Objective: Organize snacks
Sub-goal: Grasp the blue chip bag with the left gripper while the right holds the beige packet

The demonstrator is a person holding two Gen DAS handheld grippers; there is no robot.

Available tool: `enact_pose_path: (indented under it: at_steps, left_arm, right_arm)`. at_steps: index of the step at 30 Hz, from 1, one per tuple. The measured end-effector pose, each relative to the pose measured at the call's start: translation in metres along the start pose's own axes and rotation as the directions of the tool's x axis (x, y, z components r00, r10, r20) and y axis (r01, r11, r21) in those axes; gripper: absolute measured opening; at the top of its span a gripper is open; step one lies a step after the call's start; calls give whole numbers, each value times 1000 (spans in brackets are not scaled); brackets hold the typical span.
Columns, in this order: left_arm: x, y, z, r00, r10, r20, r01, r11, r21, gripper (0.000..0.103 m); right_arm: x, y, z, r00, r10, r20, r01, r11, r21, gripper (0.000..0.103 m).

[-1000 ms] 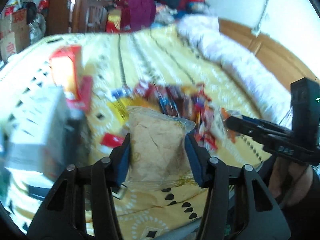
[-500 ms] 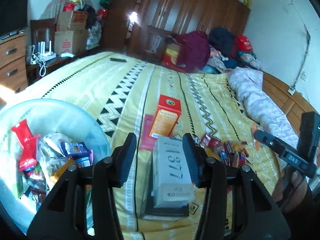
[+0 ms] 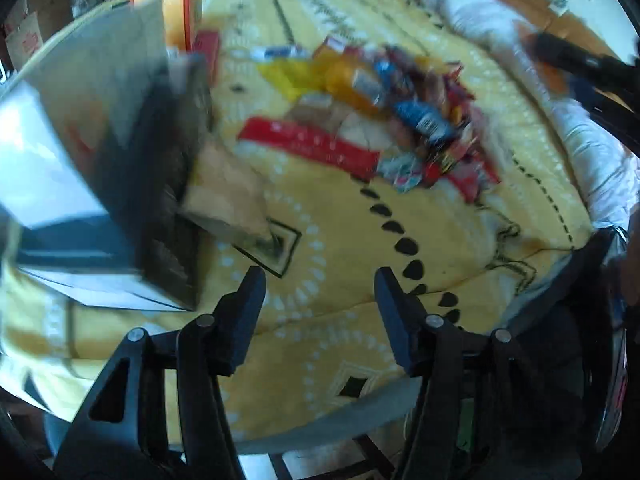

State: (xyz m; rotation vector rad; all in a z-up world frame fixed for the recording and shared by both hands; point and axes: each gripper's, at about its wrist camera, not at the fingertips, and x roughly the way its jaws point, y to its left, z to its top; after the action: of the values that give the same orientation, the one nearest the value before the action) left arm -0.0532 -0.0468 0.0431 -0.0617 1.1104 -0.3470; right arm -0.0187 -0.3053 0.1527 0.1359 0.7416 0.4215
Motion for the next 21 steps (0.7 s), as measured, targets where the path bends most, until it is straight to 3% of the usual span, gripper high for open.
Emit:
enact_pose_path:
  at_steps: [3,6,8,13,14,17,21]
  left_arm:
    - [9,-7,-1,997,-79,1,79,997,2,58]
    - [17,-19,16,983,-183,14,183,983,5,62]
    - [26,-30,34,975,-222,25,222,975,2,68]
    - [52,-52,86,953,-303,22,304,950,-72,74]
    - [56,-60,92,953,-301,16,302,951,-70,78]
    - [75,-78,109,962,-272,6,272,959,-84,80]
    - [95,-90,114,988,-157,-5,156,987,-46,79]
  right_arm:
    - [-12,-30,-17,999,-44,-4,44,998,44,47]
    - [-24,-59,-30,997,-82,-4,82,992,94,47]
    - [-30,-79,-37,996,-93,-7,93,986,140,47]
    - [-40,-107,-52,995,-98,-6,97,973,210,47]
    - [-41,-109,-53,995,-98,-6,97,972,214,47]
    - [-43,-118,-58,995,-95,-6,94,969,229,47]
    - [-43,-125,-64,996,-87,-6,86,967,242,47]
